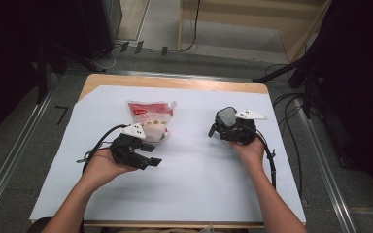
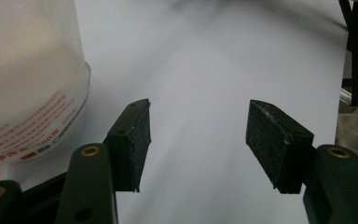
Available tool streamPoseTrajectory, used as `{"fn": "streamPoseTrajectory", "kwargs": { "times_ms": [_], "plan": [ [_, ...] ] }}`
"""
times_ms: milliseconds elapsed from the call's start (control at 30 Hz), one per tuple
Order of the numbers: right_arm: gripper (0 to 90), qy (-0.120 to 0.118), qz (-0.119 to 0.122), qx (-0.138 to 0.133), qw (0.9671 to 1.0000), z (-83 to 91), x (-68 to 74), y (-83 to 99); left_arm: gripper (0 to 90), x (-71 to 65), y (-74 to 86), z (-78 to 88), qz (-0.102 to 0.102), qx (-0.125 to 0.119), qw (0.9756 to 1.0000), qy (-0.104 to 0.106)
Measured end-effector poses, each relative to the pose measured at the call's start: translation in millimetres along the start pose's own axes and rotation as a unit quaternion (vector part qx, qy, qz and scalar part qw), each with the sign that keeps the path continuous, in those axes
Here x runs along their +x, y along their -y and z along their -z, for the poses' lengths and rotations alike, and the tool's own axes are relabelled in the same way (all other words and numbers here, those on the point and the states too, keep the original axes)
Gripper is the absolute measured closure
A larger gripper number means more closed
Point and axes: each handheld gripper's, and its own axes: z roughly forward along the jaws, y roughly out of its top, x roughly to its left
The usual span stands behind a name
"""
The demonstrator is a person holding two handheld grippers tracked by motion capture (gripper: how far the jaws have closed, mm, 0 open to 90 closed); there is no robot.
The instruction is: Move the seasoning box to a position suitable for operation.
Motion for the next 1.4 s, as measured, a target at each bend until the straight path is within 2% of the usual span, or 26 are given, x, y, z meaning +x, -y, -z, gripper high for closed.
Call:
{"fn": "streamPoseTrajectory", "kwargs": {
  "times_ms": [67, 400, 500, 800, 933, 1100, 1133, 1400],
  "plan": [
    [15.4, 0.000, 0.000, -0.001, 1.0000, 0.6, 0.8, -0.3, 41.1, -0.3, -0.5, -0.2, -0.001, 0.003, 1.0000, -0.002],
    [15.5, -0.027, 0.008, 0.000, 0.9996, 10.8, 22.1, -2.2, 40.2, -1.1, -5.2, -3.3, -0.002, 0.003, 1.0000, 0.005],
    [15.5, -0.033, 0.007, 0.000, 0.9994, 13.4, 27.0, -3.0, 40.1, -1.6, -6.3, -3.7, 0.000, -0.006, 0.9999, 0.013],
    [15.5, -0.053, 0.033, 0.012, 0.9980, 26.7, 46.7, -1.1, 40.1, -2.1, -6.4, -2.5, -0.006, -0.005, 1.0000, 0.005],
    [15.5, -0.059, 0.044, 0.024, 0.9970, 35.3, 53.8, 4.3, 40.7, -3.3, -6.7, -3.7, -0.007, -0.008, 0.9999, 0.010],
    [15.5, -0.069, 0.042, 0.026, 0.9964, 38.1, 62.8, 7.0, 41.3, -5.1, -7.9, -4.9, -0.013, -0.006, 0.9998, 0.014],
    [15.5, -0.075, 0.050, 0.024, 0.9956, 38.1, 67.8, 7.3, 41.4, -6.3, -8.0, -5.0, -0.014, -0.006, 0.9998, 0.012],
    [15.5, -0.106, 0.041, 0.019, 0.9933, 39.2, 86.1, 10.2, 41.0, -6.7, -7.4, -10.0, -0.016, -0.003, 0.9997, 0.020]
  ]
}}
